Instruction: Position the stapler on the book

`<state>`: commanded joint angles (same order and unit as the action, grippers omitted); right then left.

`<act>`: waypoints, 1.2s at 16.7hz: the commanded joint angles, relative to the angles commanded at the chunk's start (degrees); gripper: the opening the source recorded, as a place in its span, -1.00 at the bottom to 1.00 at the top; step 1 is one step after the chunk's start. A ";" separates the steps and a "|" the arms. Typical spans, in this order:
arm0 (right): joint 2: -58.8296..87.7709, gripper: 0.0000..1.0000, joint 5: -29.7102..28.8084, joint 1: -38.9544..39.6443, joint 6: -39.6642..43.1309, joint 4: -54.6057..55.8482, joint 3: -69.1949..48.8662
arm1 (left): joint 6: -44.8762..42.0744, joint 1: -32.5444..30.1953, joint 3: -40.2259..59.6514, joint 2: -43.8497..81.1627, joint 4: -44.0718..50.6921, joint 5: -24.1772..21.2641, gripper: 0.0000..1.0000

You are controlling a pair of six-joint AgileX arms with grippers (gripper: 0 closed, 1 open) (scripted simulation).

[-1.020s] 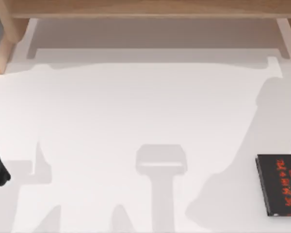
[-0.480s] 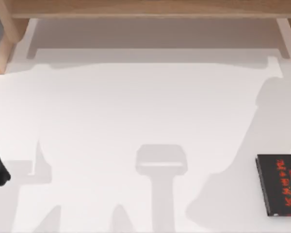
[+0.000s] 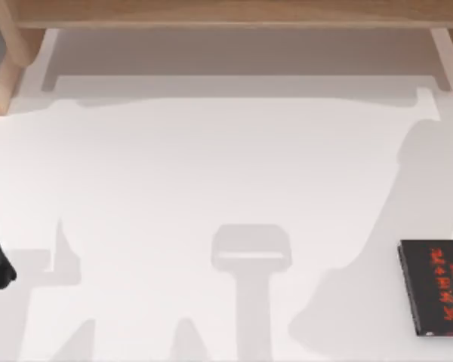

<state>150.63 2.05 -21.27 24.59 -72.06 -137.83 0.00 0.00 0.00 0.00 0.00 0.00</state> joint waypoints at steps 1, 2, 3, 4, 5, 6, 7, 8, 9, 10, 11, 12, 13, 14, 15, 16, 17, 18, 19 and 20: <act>0.00 -1.00 0.00 0.00 0.00 0.00 0.00 | 0.00 0.00 0.00 0.00 0.00 0.00 1.00; 0.00 -1.00 0.00 0.00 0.00 0.00 0.00 | 0.00 0.00 0.00 0.00 0.00 0.00 1.00; -0.03 -1.00 0.02 -0.20 -0.07 -0.01 0.00 | 0.00 0.00 0.00 0.00 0.00 0.00 1.00; -0.03 -1.00 0.02 -0.20 -0.07 -0.01 0.00 | 0.00 0.00 0.00 0.00 0.00 0.00 1.00; -0.53 -1.00 -0.03 -0.21 -0.07 -0.10 -0.07 | 0.00 0.00 0.00 0.00 0.00 0.00 1.00; -1.40 -1.00 -0.13 -0.23 -0.08 -0.25 0.06 | 0.00 0.00 0.00 0.00 0.00 0.00 1.00; -2.53 -1.00 -0.29 -0.27 -0.11 -0.40 0.60 | 0.00 0.00 0.00 0.00 0.00 0.00 1.00; -3.96 -1.00 -0.51 -0.35 -0.22 -0.44 1.57 | 0.00 0.00 0.00 0.00 0.00 0.00 1.00; -5.65 -1.00 -0.78 -0.42 -0.41 -0.30 2.78 | 0.00 0.00 0.00 0.00 0.00 0.00 1.00; -7.58 -1.00 -1.08 -0.45 -0.68 0.01 4.16 | 0.00 0.00 0.00 0.00 0.00 0.00 1.00; -9.72 -1.00 -1.40 -0.40 -1.04 0.51 5.67 | 0.00 0.00 0.00 0.00 0.00 0.00 1.00; -12.10 -1.00 -1.70 -0.19 -1.52 1.21 7.32 | 0.00 0.00 0.00 0.00 0.00 0.00 1.00; -14.66 -1.00 -1.98 0.23 -2.11 2.09 9.13 | 0.00 0.00 0.00 0.00 0.00 0.00 1.00; -17.34 -1.00 -2.22 0.81 -2.80 3.07 11.09 | 0.00 0.00 0.00 0.00 0.00 0.00 1.00; -20.13 -1.00 -2.45 1.52 -3.56 4.13 13.20 | 0.00 0.00 0.00 0.00 0.00 0.00 1.00; -22.99 -1.00 -2.65 2.35 -4.41 5.23 15.49 | 0.00 0.00 0.00 0.00 0.00 0.00 1.00; -25.91 -1.00 -2.84 3.30 -5.35 6.34 18.03 | 0.00 0.00 0.00 0.00 0.00 0.00 1.00; -28.82 -1.00 -3.00 4.33 -6.36 7.42 20.77 | 0.00 0.00 0.00 0.00 0.00 0.00 1.00; -31.73 -1.00 -3.16 5.42 -7.41 8.46 23.68 | 0.00 0.00 0.00 0.00 0.00 0.00 1.00; -34.61 -1.00 -3.30 6.57 -8.52 9.46 26.77 | 0.00 0.00 0.00 0.00 0.00 0.00 1.00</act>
<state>116.02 -1.26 -14.70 16.07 -62.60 -111.07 0.00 0.00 0.00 0.00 0.00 0.00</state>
